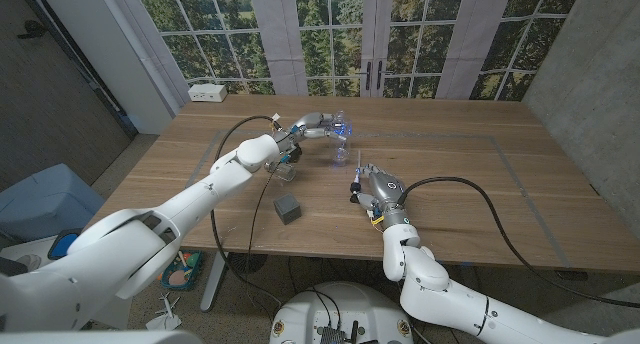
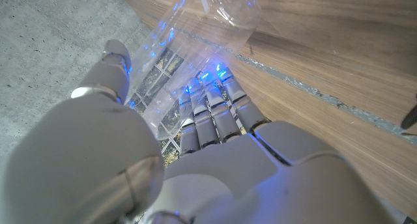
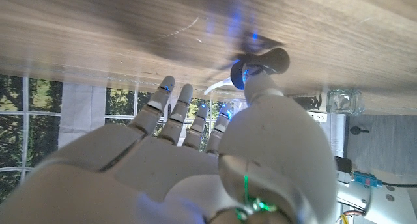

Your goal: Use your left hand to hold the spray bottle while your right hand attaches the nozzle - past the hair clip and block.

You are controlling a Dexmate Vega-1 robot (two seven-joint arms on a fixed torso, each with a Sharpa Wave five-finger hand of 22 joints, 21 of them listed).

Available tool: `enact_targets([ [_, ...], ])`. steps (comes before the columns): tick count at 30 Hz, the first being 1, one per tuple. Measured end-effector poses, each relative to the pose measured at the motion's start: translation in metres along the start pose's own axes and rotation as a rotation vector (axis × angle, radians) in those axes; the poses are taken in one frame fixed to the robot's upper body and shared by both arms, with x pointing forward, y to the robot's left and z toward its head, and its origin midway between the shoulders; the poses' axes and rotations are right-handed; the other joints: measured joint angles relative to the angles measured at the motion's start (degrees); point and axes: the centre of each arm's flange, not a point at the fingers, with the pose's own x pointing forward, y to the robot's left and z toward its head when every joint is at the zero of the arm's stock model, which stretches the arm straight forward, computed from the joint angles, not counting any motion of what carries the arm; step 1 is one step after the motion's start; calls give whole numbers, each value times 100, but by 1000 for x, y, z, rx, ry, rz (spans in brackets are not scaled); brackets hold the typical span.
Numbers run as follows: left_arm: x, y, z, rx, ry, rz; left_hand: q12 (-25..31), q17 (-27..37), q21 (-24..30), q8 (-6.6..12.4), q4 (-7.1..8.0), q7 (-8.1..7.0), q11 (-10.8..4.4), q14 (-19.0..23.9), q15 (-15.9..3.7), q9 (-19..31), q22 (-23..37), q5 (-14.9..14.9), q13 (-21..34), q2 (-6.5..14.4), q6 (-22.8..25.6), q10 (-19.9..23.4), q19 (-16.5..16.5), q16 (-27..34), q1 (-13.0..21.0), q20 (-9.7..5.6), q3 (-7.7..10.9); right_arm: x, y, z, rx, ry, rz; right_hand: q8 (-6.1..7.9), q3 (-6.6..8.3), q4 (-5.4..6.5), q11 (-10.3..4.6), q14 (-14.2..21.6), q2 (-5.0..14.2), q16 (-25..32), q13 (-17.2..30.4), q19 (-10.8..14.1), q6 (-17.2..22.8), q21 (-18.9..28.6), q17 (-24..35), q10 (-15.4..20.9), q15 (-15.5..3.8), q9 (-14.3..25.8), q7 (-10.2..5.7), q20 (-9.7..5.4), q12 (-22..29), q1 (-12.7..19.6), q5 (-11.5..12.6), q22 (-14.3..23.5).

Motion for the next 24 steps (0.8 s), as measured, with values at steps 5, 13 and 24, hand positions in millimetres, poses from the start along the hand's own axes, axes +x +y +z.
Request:
enact_targets([
  [5,-1,0,0,-3,1,4,-4,0,0,-21,0,0,-1,0,0,0,0,0,0,0,0,0,0,0,0,0,0,1,1,-1,11,-54,20,241,157,-28,-96,-172,261,-60,-22,-289,704,-77,54,-22,-11,66,15,-106,0,562,-15,13],
  [13,-2,1,0,-9,6,10,-5,1,0,-21,0,0,-1,0,0,-1,0,-4,0,0,0,0,0,0,0,0,0,3,-2,-3,25,-119,60,437,220,36,-234,-213,354,-89,-26,-386,1349,-90,97,118,11,96,7,-165,46,831,-15,21],
  [24,-6,1,2,-12,6,18,-44,1,43,5,0,0,-13,0,0,27,0,-5,0,0,0,11,-10,0,0,-11,0,7,-3,-4,-19,-130,95,409,-436,443,48,-165,50,-111,-80,-171,1661,47,49,212,-7,26,70,119,68,-304,-112,23],
])
